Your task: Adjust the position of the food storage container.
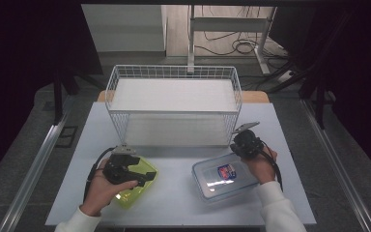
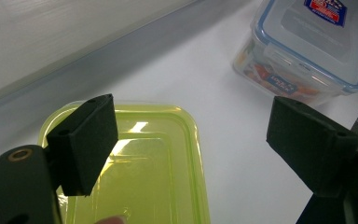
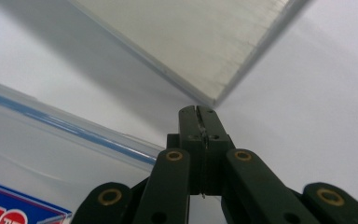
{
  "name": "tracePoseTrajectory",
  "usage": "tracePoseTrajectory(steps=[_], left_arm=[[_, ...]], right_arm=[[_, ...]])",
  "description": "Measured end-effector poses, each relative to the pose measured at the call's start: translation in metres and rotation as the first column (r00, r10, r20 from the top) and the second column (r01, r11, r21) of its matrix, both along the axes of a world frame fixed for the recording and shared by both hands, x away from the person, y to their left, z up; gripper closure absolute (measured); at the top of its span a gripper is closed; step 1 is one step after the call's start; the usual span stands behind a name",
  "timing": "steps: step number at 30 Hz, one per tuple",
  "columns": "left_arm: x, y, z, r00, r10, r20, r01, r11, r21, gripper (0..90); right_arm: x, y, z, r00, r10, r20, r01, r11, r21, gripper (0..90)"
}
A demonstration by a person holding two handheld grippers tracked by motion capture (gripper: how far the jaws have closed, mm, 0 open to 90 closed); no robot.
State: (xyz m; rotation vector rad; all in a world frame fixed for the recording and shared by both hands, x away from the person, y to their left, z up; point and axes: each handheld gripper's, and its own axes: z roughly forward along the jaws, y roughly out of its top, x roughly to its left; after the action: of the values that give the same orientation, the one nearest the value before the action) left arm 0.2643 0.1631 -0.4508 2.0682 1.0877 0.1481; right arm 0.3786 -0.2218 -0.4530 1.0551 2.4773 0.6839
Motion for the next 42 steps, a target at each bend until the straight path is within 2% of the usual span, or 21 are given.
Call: tracePoseTrajectory(steps=[8,18,23,24,26,27,28,29,30,31,32,33,34,36,37,39,42], left_arm=[[0.001,-0.002,-0.001,1.0000,-0.003,-0.002,0.003,1.0000,0.003,16.4],[0.001,-0.003,-0.002,1.0000,-0.006,-0.006,0.006,1.0000,0.004,16.4],[0.000,-0.004,-0.002,1.0000,-0.007,-0.005,0.007,1.0000,0.002,16.4],[-0.001,-0.005,-0.002,1.0000,-0.008,-0.003,0.008,1.0000,-0.001,16.4],[-0.002,-0.005,0.000,1.0000,-0.009,0.001,0.009,0.9998,-0.015,16.3],[-0.002,-0.005,0.000,1.0000,-0.009,0.001,0.009,0.9998,-0.015,16.3],[-0.003,-0.006,0.001,0.9999,-0.011,0.003,0.011,0.9994,-0.032,16.3],[-0.003,-0.006,0.001,0.9999,-0.011,0.003,0.011,0.9994,-0.032,16.3],[-0.003,-0.008,0.002,0.9999,-0.014,0.002,0.014,0.9993,-0.034,16.2],[-0.003,-0.008,0.002,0.9999,-0.014,0.002,0.014,0.9993,-0.034,16.3],[-0.004,-0.009,0.001,0.9999,-0.016,0.001,0.016,0.9994,-0.032,16.3],[-0.004,-0.010,0.001,0.9998,-0.017,-0.001,0.017,0.9993,-0.032,16.2],[-0.004,-0.014,0.000,0.9998,-0.022,-0.003,0.022,0.9993,-0.030,16.3],[-0.005,-0.017,0.000,0.9996,-0.029,-0.005,0.028,0.9992,-0.029,16.2],[-0.005,-0.017,0.000,0.9996,-0.029,-0.005,0.028,0.9992,-0.029,16.2],[-0.006,-0.018,0.000,0.9993,-0.036,-0.002,0.036,0.9990,-0.025,16.1],[-0.005,-0.017,0.000,0.9995,-0.032,-0.001,0.032,0.9990,-0.030,16.2]], right_arm=[[-0.013,-0.019,0.000,0.9997,-0.025,-0.003,0.025,0.999,0.029,89.6],[-0.023,-0.030,0.000,0.9993,-0.035,-0.012,0.036,0.998,0.043,89.6],[-0.028,-0.037,0.004,0.9988,-0.048,0.003,0.048,0.998,0.042,89.5],[-0.030,-0.039,0.006,0.9985,-0.054,0.011,0.054,0.997,0.056,89.5],[-0.046,-0.056,0.019,0.9958,-0.089,0.023,0.085,0.985,0.148,89.4],[-0.046,-0.056,0.019,0.9958,-0.089,0.023,0.085,0.985,0.148,89.4],[-0.061,-0.067,0.021,0.9936,-0.111,0.020,0.107,0.982,0.155,89.4],[-0.061,-0.067,0.021,0.9936,-0.111,0.020,0.107,0.982,0.155,89.4],[-0.076,-0.078,0.021,0.9902,-0.138,0.018,0.134,0.979,0.155,89.4],[-0.076,-0.078,0.021,0.9902,-0.138,0.018,0.134,0.979,0.155,89.4],[-0.083,-0.083,0.020,0.9880,-0.153,0.024,0.147,0.977,0.156,89.4],[-0.092,-0.090,0.019,0.9865,-0.161,0.031,0.154,0.974,0.164,89.4],[-0.103,-0.098,0.013,0.9858,-0.167,0.018,0.161,0.969,0.189,89.4],[-0.111,-0.101,0.004,0.9837,-0.180,0.006,0.176,0.970,0.167,89.4],[-0.111,-0.101,0.004,0.9837,-0.180,0.006,0.176,0.970,0.167,89.4],[-0.116,-0.104,-0.004,0.9838,-0.179,-0.015,0.179,0.974,0.137,89.4],[-0.120,-0.103,-0.012,0.9845,-0.171,-0.038,0.175,0.975,0.138,89.4]])
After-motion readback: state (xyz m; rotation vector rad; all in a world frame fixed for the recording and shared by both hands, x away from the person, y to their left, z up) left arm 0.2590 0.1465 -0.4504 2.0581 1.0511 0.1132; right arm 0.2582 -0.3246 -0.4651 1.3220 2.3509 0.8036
